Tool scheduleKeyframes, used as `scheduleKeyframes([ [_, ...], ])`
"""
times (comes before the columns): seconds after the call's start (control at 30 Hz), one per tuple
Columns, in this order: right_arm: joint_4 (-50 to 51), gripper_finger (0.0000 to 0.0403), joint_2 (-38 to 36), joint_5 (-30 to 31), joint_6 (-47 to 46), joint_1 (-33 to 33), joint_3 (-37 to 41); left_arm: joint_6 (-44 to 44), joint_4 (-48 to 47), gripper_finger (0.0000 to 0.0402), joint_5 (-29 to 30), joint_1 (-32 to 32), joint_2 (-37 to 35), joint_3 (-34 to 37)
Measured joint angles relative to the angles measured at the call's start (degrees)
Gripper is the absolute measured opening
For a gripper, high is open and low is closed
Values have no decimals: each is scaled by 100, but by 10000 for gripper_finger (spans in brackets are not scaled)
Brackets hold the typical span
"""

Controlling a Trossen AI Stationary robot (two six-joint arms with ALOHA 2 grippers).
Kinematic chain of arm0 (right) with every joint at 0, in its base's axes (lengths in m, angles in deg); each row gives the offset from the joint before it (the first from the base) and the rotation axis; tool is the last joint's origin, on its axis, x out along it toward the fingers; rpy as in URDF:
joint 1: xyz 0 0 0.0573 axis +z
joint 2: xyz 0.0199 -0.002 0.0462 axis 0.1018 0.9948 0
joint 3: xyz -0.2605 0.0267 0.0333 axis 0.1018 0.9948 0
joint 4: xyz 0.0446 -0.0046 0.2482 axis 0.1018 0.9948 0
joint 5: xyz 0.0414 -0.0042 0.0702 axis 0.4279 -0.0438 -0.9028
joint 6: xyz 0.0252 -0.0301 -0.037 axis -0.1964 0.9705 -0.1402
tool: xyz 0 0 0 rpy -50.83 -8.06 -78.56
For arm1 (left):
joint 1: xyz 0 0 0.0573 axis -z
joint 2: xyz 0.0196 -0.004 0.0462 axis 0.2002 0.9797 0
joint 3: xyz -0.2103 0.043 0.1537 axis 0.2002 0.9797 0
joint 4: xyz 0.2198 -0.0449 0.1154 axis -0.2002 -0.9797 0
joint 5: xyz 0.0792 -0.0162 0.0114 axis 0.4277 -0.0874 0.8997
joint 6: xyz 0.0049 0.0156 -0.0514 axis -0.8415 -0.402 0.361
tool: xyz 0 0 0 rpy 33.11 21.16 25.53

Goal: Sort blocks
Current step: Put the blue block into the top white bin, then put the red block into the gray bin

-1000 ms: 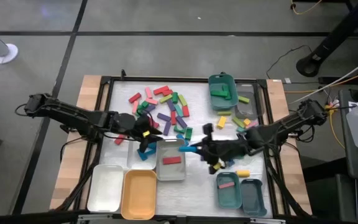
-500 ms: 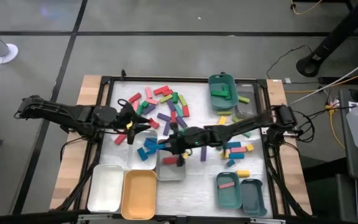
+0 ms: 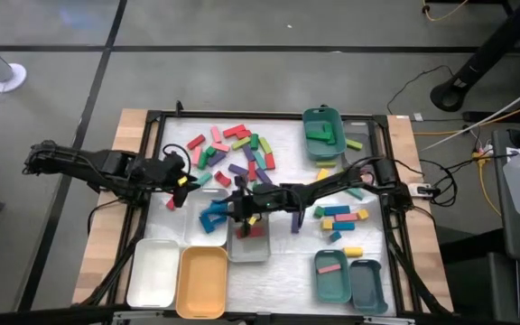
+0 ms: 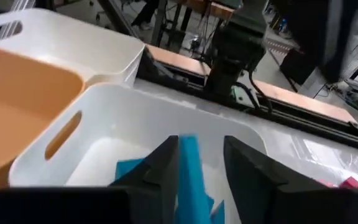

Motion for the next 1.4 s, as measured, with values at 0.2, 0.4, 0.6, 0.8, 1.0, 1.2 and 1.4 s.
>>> scheduleKeyframes([
  [0.2, 327, 166, 60, 173, -41, 15, -350, 783, -1003, 134, -451, 2, -55, 0],
  [0.4, 2591, 170, -503, 648, -43, 15, -869, 1465, -1841, 134, -1272, 13, 113, 0],
  [0.6, 5886, 170, -1051, 1147, 1, -73, -1802, 1738, -2474, 134, -1358, 11, 623, 2],
  [0.8, 8036, 170, -1639, 1204, -154, -285, -2379, 1720, -2516, 134, -1244, 10, 1315, 1],
  [1.0, 8722, 170, -2513, 1207, -517, -714, -2286, 1763, -2563, 134, -1026, 7, 2176, 2],
  [1.2, 8843, 170, -3238, 1205, -636, -1097, -1857, 1761, -2491, 134, -852, -2, 2871, 2],
  [1.4, 8852, 170, -3721, 1204, -617, -1320, -1215, 1760, -2291, 134, -837, -9, 3333, 2],
])
